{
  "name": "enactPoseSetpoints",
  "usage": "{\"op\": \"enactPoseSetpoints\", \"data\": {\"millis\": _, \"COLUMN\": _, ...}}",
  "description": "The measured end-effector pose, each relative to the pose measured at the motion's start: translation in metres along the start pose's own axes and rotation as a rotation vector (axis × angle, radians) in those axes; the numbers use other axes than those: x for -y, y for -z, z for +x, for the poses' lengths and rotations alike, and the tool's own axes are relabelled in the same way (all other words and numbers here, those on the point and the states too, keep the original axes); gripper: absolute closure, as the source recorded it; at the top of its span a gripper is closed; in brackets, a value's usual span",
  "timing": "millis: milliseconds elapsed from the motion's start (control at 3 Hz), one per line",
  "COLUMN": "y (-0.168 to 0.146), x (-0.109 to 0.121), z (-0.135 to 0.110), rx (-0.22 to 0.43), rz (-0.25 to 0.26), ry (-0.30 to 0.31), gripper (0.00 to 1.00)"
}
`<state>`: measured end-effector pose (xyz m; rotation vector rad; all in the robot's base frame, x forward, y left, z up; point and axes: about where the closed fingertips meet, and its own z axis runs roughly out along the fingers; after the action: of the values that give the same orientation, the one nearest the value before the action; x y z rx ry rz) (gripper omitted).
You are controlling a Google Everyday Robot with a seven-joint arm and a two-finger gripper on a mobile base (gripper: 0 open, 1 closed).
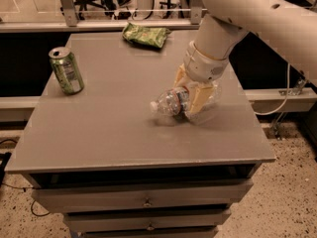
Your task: Knock water bottle over
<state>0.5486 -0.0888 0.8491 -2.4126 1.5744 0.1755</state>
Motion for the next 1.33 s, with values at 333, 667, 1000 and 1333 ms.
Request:
{"op": "enactPoseSetpoints", "data": {"millis": 333, "y": -0.001, "x": -0.001, "z": 0.000, "rx": -0.009, "rz": -0.008, "ry": -0.001, "gripper": 0.00}}
{"op": "enactPoseSetpoints", "data": {"millis": 667, "y": 0.002, "x": -0.001, "z": 0.002, "rx": -0.004, "rz": -0.007, "ry": -0.008, "gripper": 0.00}}
{"op": "enactPoseSetpoints", "data": {"millis": 1000, "y": 0.021, "x": 0.004, "z": 0.012, "rx": 0.074, "rz": 0.013, "ry": -0.057, "gripper": 0.00}}
{"op": "enactPoseSetpoints", "data": {"millis": 1333, "y": 0.040, "x": 0.007, "z": 0.036, "rx": 0.202, "rz": 0.032, "ry": -0.136, "gripper": 0.00}}
